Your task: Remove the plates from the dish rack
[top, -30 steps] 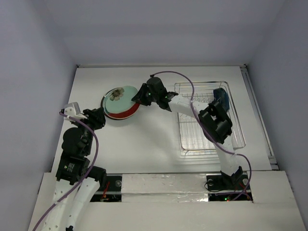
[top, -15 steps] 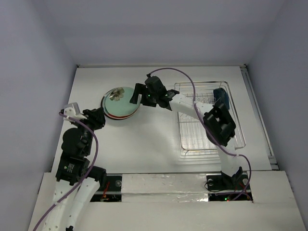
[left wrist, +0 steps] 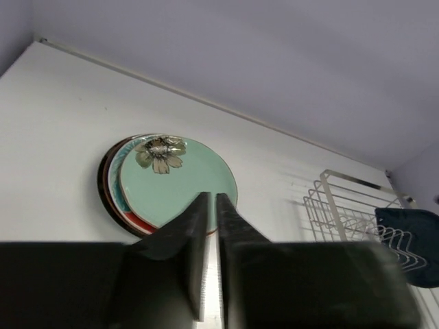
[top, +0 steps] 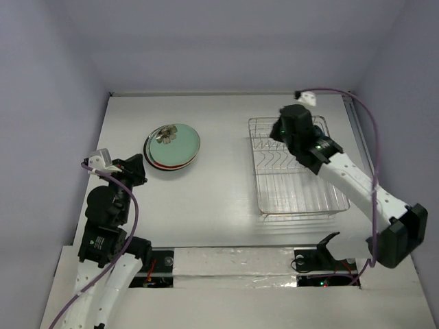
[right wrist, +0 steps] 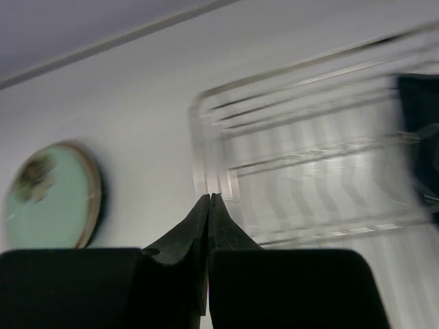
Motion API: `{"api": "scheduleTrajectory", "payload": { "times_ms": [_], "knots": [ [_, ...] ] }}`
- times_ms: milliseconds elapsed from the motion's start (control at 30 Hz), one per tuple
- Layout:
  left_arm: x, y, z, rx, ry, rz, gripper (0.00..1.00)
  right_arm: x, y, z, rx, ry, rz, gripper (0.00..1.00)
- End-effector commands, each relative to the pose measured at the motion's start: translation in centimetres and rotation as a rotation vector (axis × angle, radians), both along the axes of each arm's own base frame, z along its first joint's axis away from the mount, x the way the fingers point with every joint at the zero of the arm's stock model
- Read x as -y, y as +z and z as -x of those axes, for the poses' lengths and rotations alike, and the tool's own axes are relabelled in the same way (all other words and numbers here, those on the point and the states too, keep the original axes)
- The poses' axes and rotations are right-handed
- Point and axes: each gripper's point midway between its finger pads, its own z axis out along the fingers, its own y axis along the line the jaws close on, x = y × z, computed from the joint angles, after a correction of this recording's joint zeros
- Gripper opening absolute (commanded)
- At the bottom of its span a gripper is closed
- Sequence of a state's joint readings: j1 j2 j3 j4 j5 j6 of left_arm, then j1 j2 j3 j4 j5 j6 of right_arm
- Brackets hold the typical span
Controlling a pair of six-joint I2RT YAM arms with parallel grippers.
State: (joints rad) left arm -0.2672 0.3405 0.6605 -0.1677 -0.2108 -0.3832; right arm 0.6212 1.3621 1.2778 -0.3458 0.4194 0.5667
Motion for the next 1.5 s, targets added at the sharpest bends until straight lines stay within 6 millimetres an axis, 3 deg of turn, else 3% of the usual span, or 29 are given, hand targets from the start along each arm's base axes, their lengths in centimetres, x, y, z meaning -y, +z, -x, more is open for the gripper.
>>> {"api": "scheduleTrajectory", "payload": {
  "times_ms": [0, 33, 100, 133, 167, 233, 267, 567, 800, 900, 1133, 1467],
  "knots": [
    [0.1, 0.9, 0.3, 0.044, -0.007, 0.017, 0.04, 12.8, -3.2, 3.2, -0.101, -0.384, 0.285, 0.0],
    [0.1, 0.9, 0.4, 0.038, -0.007, 0.02, 0.0, 15.1, -3.1, 4.0, -0.1, -0.457, 0.324, 0.0],
    [0.2, 0.7, 0.6, 0.023, -0.016, 0.019, 0.0, 17.9, -2.8, 5.7, -0.11, -0.512, 0.344, 0.2],
    [0.2, 0.6, 0.6, 0.02, -0.016, 0.021, 0.0, 19.7, -3.4, 6.1, -0.133, -0.544, 0.371, 0.63],
    [0.2, 0.6, 0.6, 0.021, -0.016, 0.022, 0.0, 20.3, -3.5, 6.2, -0.142, -0.546, 0.377, 0.75],
    [0.5, 0.7, 0.6, 0.026, -0.027, 0.023, 0.01, 21.3, -4.0, 6.0, -0.185, -0.538, 0.411, 0.8],
    [0.7, 0.7, 0.7, 0.027, -0.037, 0.022, 0.09, 21.4, -4.6, 6.2, -0.219, -0.524, 0.448, 0.8],
    [0.8, 1.3, 1.3, 0.053, -0.048, 0.028, 0.23, 22.1, -9.6, 3.2, -0.469, -0.486, 0.692, 0.67],
    [1.5, 1.5, 1.6, 0.062, -0.085, 0.032, 0.28, 24.7, -10.5, 1.6, -0.544, -0.58, 0.793, 0.55],
    [1.8, 1.5, 1.7, 0.062, -0.096, 0.033, 0.28, 24.9, -9.8, 1.1, -0.534, -0.601, 0.812, 0.43],
    [1.9, 1.6, 1.8, 0.067, -0.105, 0.035, 0.28, 25.0, -7.6, 0.5, -0.504, -0.597, 0.826, 0.03],
    [2.0, 1.5, 1.7, 0.061, -0.105, 0.033, 0.29, 25.2, 0.1, 1.2, -0.337, -0.665, 0.78, 0.0]
  ]
}}
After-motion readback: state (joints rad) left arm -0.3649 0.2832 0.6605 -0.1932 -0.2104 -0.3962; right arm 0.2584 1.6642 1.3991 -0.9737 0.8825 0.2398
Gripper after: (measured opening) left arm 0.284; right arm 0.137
